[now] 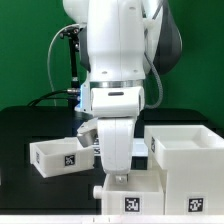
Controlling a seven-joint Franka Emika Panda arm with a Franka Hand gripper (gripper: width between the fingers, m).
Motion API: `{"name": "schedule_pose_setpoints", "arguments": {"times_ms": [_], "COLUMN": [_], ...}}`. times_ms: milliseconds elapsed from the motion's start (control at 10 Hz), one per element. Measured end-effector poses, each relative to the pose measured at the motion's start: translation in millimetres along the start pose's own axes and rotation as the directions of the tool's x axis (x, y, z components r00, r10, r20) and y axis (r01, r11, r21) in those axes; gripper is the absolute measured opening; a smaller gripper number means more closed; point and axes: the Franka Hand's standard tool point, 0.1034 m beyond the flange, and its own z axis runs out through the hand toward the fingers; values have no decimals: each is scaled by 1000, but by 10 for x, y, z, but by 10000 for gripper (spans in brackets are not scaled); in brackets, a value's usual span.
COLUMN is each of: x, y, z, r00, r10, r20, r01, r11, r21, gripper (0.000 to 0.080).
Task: Assemble drawer
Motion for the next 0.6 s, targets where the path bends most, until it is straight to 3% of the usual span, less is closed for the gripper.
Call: {"name": "schedule_pose_setpoints", "arguments": {"times_ms": [400,600], "x": [-27,-137], "y": [23,29], "z": [-3,-9], "r00": [998,999], "r10": [-57,-37], "r20": [23,28], "r01": [57,38], "r11": [998,999], "r21": [-23,-20], "gripper": [38,39]}}
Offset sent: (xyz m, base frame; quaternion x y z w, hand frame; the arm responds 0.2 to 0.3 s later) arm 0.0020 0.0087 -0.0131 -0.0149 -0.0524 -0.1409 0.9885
